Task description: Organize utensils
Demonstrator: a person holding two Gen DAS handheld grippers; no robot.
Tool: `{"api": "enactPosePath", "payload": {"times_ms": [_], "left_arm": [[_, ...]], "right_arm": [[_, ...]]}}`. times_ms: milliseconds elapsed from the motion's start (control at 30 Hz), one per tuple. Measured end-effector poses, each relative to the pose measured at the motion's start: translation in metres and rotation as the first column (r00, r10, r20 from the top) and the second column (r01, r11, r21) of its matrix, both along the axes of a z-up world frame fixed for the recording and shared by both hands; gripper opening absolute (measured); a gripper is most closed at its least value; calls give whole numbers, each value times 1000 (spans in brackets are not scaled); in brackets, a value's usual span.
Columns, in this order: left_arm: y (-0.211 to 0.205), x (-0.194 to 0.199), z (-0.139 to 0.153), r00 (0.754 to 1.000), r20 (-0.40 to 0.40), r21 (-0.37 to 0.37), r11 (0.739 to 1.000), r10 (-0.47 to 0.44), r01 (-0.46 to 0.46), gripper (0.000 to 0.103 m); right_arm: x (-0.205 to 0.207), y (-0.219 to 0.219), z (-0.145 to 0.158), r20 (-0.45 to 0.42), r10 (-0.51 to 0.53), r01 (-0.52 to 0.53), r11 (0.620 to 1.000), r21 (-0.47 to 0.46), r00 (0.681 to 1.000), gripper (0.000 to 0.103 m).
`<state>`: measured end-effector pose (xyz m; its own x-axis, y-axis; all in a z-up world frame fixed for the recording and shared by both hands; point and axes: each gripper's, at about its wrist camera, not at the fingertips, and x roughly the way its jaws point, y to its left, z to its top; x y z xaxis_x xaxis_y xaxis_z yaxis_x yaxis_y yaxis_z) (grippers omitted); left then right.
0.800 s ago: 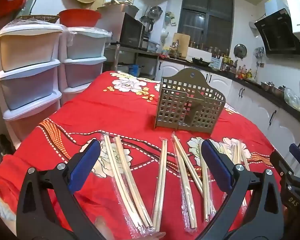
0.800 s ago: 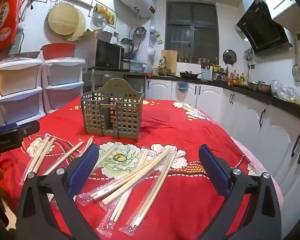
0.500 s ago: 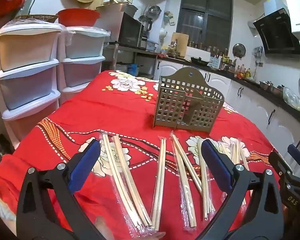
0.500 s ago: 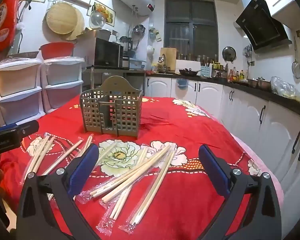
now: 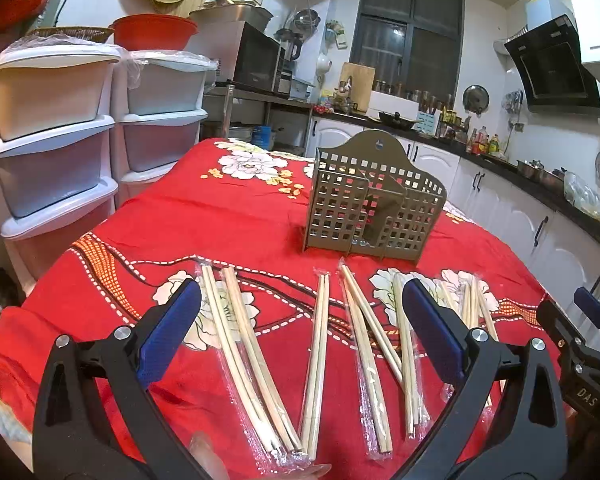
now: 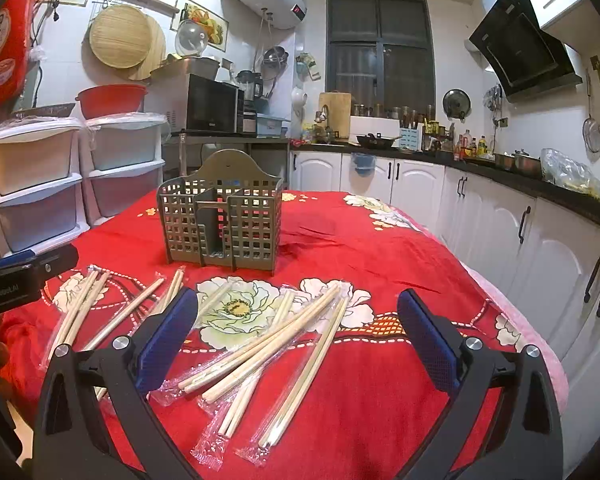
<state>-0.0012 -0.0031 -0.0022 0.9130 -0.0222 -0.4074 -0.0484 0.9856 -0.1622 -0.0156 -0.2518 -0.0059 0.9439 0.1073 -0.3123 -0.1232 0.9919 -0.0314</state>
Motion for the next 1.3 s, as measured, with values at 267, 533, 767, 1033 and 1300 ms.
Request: {"api": "enactPosePath", "payload": {"times_ms": [267, 533, 767, 1033, 1300], "left_arm": [[2, 2, -3, 1000, -5, 2, 1000, 1, -1, 93], [2, 2, -3, 1000, -7, 2, 1000, 2, -2, 93], [1, 2, -2, 1000, -6, 3, 1000, 2, -2, 93], [2, 2, -3, 1000, -7, 2, 1000, -2, 2, 93], [-1, 2, -4, 1000, -5, 6, 1000, -15, 15, 93]], "right_arm": [[-1, -1, -2, -5, 2, -2, 1000, 5, 1000, 97], [-1, 0, -2, -2, 1, -1, 1000, 4, 1000, 97], [-1, 1, -2, -1, -1, 1, 1000, 5, 1000, 97], [-3, 2, -2, 1, 2, -2, 1000, 6, 1000, 97], [-2, 2, -2, 1, 0, 0, 1000, 6, 1000, 97]]}}
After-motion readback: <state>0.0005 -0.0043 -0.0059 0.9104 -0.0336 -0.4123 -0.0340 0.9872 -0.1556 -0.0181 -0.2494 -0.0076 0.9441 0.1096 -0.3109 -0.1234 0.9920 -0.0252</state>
